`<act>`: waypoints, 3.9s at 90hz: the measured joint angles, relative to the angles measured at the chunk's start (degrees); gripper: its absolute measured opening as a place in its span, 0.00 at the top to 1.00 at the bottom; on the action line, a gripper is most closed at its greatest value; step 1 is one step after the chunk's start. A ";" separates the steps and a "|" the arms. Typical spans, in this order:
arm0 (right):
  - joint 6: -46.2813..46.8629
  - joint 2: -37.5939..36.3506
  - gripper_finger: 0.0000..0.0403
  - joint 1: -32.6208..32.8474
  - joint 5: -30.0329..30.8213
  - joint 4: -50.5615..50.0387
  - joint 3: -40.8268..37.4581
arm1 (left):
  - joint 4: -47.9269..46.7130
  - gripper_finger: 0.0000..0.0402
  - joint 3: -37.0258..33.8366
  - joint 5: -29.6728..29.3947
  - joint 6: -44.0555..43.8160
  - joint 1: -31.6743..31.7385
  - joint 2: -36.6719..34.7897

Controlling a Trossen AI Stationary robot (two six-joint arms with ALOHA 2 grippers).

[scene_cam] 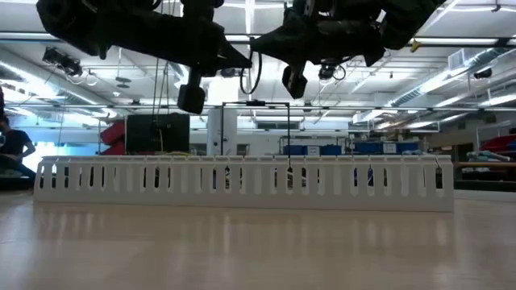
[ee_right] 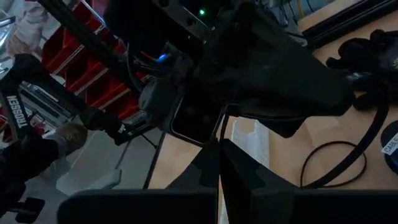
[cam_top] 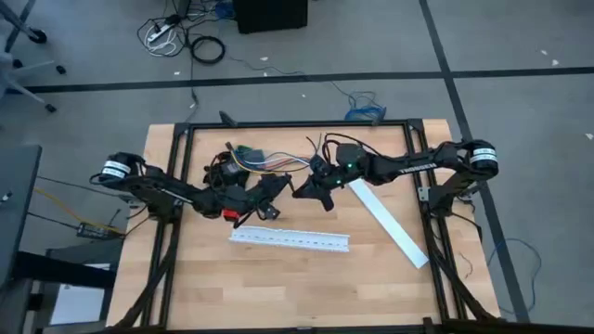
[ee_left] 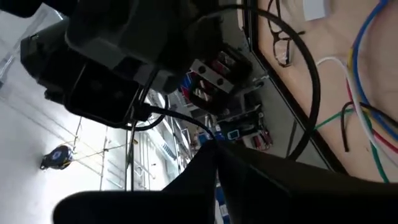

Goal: Ziptie cables
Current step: Wrap the cable wires with the black zip tie

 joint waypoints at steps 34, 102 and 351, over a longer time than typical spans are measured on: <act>-2.96 0.00 0.94 -0.13 0.29 0.65 0.00 | 0.52 1.00 0.00 -0.11 -13.25 -0.04 0.00; -10.39 -0.02 0.39 -4.61 -15.39 1.47 0.00 | -7.99 1.00 0.04 -5.79 -78.97 -0.83 -0.02; -20.34 -0.04 1.00 -7.87 -14.10 0.48 0.02 | -17.78 0.98 4.52 18.49 -97.22 4.91 -0.57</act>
